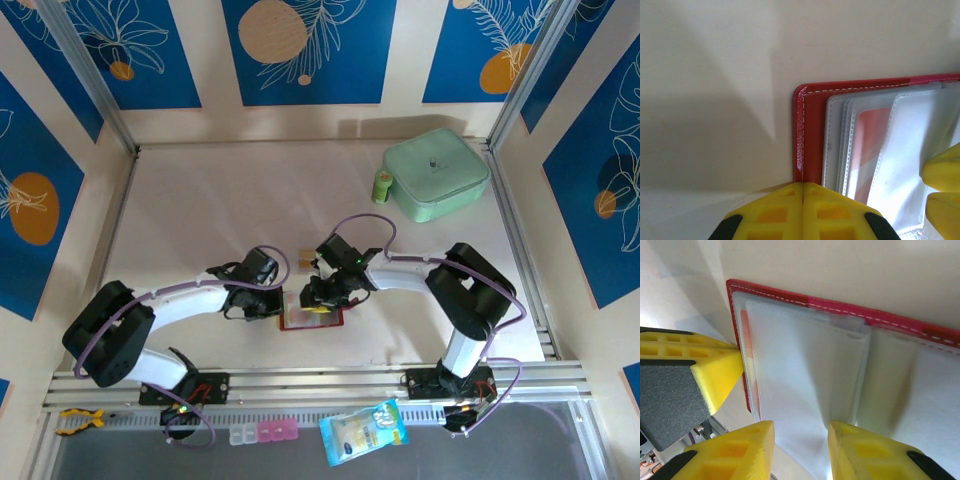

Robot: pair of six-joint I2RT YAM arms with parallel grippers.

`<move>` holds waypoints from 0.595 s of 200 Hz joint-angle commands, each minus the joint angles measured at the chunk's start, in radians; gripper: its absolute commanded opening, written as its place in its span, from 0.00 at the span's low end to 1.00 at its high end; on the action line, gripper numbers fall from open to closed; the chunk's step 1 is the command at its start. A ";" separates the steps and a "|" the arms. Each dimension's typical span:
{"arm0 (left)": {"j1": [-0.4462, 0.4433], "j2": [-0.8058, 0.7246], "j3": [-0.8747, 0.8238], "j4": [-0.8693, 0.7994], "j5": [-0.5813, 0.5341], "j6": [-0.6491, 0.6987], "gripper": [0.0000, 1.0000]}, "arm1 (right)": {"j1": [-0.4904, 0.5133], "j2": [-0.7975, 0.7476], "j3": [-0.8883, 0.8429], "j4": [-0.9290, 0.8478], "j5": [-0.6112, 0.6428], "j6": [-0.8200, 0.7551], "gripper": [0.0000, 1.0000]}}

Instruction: Take the credit cards out of the card holder

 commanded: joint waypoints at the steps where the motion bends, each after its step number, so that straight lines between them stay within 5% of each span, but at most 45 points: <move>1: -0.006 -0.003 -0.007 -0.039 -0.014 0.015 0.05 | -0.007 -0.030 -0.016 -0.034 0.002 -0.013 0.34; 119: -0.007 -0.084 0.045 -0.067 -0.001 -0.005 0.07 | -0.028 -0.029 -0.060 0.016 -0.019 -0.008 0.30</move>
